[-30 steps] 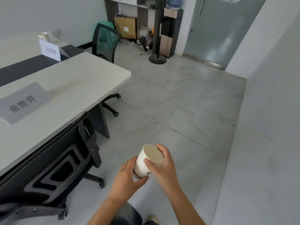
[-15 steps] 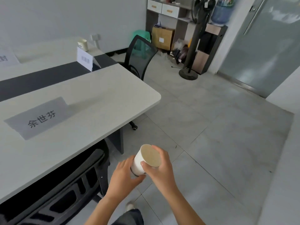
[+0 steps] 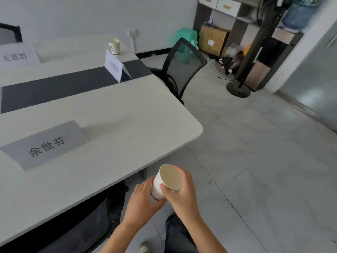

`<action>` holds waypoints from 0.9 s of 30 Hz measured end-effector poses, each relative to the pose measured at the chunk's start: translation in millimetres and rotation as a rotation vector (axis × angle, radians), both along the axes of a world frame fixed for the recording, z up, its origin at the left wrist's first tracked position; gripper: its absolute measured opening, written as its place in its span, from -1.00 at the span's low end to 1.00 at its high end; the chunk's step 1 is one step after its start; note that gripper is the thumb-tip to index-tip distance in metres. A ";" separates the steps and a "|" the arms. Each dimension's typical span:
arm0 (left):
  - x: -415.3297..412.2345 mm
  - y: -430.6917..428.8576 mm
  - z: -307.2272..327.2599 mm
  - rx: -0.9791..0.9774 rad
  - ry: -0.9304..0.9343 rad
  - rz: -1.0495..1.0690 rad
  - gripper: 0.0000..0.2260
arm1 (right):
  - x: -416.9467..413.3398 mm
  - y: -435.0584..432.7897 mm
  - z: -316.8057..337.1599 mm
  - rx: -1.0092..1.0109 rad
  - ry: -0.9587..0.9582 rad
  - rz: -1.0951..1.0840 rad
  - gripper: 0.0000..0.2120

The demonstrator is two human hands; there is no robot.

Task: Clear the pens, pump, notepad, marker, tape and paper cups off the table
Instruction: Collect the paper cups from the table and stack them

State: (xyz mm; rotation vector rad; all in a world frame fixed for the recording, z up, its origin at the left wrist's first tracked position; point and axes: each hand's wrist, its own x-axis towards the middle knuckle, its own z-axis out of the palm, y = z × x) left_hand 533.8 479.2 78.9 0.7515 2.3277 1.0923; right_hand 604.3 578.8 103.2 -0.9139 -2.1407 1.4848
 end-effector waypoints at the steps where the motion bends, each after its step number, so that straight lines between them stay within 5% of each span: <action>1: -6.0 6.1 -0.5 -0.004 0.001 0.031 -0.48 | -9.3 9.1 -1.4 -0.004 -0.005 0.034 -0.45; 13: -82.5 90.2 8.4 -0.232 0.092 0.432 -0.45 | -121.6 138.2 6.3 0.144 0.031 0.296 -0.44; 20: -137.7 37.4 -0.4 -0.505 -0.079 0.810 -0.47 | -178.0 134.2 -10.6 0.233 -0.016 0.468 -0.41; 27: -158.4 -39.9 -34.0 -0.690 -0.168 0.875 -0.33 | -228.0 115.7 -15.0 0.256 -0.078 0.657 -0.43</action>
